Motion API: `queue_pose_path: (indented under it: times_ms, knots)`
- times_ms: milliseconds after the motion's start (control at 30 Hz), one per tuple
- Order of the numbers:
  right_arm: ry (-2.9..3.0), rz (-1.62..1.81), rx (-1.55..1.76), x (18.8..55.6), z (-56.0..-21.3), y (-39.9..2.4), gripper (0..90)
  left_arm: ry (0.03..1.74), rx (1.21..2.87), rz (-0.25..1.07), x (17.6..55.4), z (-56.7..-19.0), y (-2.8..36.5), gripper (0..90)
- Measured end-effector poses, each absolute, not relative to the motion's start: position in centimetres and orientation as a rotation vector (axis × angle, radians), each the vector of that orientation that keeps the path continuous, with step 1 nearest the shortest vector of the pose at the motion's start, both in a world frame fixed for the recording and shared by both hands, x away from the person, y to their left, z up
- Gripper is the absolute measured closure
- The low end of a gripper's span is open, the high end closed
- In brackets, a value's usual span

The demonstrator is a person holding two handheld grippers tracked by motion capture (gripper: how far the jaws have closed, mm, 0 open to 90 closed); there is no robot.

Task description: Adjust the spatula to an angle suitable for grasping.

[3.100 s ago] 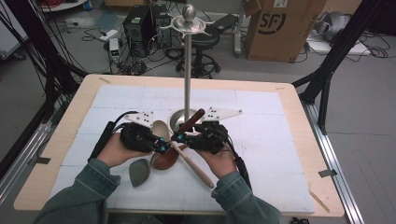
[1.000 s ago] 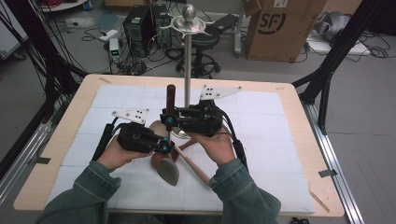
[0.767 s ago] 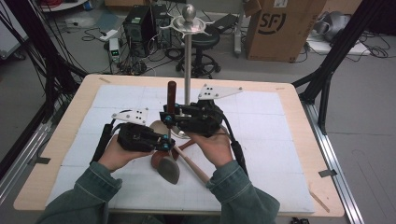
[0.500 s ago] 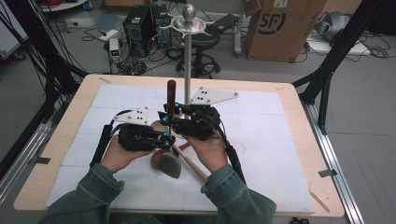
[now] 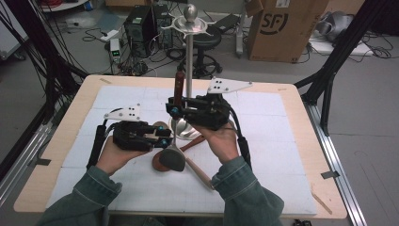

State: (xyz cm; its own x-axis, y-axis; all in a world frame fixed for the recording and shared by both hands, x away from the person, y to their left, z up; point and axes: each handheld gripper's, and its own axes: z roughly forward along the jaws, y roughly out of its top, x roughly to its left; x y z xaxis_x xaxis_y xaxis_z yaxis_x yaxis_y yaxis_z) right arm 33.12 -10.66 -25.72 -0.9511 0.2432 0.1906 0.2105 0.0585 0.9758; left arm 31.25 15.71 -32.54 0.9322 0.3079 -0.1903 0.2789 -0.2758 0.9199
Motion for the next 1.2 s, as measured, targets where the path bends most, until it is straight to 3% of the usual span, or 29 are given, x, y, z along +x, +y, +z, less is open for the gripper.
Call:
queue_pose_path:
  times_ms: [800,1200]
  knots:
    - [2.281,2.068,0.377,36.1,-22.2,-11.6,72.8,0.555,1.888,0.151,31.0,-33.8,19.9,33.1]
    - [2.298,2.056,0.355,37.2,-21.7,-10.8,72.7,0.597,1.888,0.205,30.8,-34.4,21.7,24.6]
